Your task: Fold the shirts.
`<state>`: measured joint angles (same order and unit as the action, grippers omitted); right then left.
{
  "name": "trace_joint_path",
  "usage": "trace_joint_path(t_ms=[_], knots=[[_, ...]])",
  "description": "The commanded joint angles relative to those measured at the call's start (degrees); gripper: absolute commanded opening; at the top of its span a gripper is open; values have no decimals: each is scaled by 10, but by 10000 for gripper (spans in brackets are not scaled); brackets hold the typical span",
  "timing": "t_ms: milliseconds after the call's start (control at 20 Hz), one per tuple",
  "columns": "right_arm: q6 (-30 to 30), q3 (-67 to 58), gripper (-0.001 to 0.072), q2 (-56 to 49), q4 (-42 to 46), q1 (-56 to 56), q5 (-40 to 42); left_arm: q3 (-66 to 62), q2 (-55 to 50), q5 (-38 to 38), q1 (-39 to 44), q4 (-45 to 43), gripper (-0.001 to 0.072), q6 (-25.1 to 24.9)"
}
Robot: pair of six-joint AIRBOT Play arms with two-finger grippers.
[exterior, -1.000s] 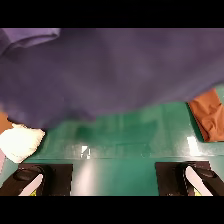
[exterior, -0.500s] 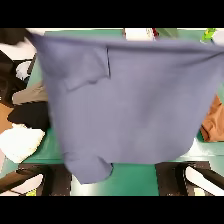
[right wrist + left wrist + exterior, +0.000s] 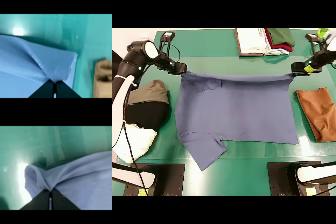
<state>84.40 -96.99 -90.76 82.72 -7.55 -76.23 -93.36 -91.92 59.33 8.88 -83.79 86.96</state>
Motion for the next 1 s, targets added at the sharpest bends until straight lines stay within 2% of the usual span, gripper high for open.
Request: trace_joint_path(t_ms=[0,150,250,300,600,750,950], knots=[[0,-64,19,-48,-1,3,-20,-28,-21,7,-19,2,34,0],[0,-59,19,-19,0,-13,-45,-74,-20,136,-43,4,34,-19],[-1,-10,19,13,0,-22,-43,-75,-21,219,-53,36,35,-19],[-1,21,19,30,0,-26,-37,-67,-21,235,-53,47,35,-20],[0,207,20,84,-2,-29,28,69,-21,174,-51,113,35,-19],[0,256,20,83,-2,-29,42,134,-21,138,-51,125,34,-19],[3,275,31,84,-7,-29,42,153,-20,132,-51,125,53,-19]])
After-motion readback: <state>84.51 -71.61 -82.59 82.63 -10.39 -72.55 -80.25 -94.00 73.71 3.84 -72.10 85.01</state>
